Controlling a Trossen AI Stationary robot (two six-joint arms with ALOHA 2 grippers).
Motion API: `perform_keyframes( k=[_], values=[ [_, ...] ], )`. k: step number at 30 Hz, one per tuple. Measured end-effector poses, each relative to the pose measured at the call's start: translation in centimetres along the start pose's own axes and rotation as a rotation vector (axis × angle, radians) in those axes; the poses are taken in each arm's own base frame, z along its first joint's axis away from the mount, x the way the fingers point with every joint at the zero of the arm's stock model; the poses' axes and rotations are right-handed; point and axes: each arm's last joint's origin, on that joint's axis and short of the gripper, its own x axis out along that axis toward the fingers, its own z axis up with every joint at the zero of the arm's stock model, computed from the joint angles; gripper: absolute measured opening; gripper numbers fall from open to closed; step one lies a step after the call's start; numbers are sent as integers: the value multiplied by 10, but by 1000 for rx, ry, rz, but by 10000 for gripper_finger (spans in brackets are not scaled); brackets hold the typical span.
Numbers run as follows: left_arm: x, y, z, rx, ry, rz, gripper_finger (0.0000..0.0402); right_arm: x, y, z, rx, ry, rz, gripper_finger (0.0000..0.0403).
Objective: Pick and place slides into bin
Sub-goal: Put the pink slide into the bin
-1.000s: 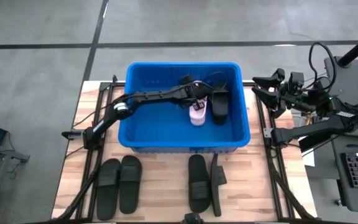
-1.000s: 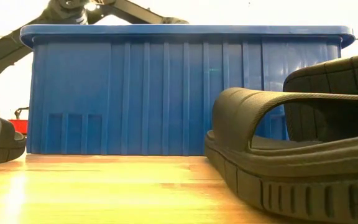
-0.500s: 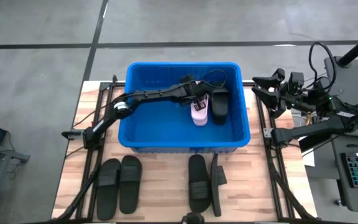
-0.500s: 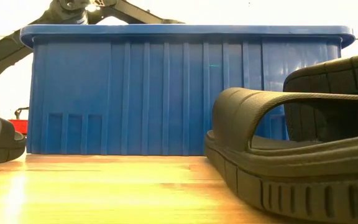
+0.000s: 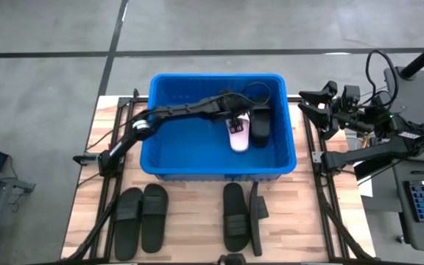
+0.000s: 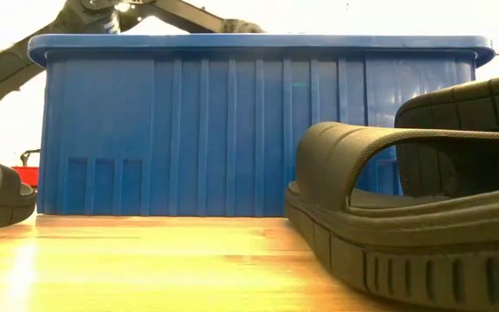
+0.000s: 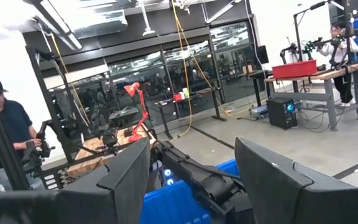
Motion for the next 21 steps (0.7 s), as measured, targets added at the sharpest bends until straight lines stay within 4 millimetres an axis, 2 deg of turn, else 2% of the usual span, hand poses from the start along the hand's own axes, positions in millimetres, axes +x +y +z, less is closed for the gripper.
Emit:
perform_keyframes(
  k=[7,12,21],
  values=[
    [-12,2,1,9,-14,-95,309,0,0,0,-6,0,0,226],
    [-24,3,4,77,-31,-138,309,0,0,0,-6,0,0,226],
    [-41,10,7,81,-44,-135,309,0,0,0,-4,0,0,226]
  ],
)
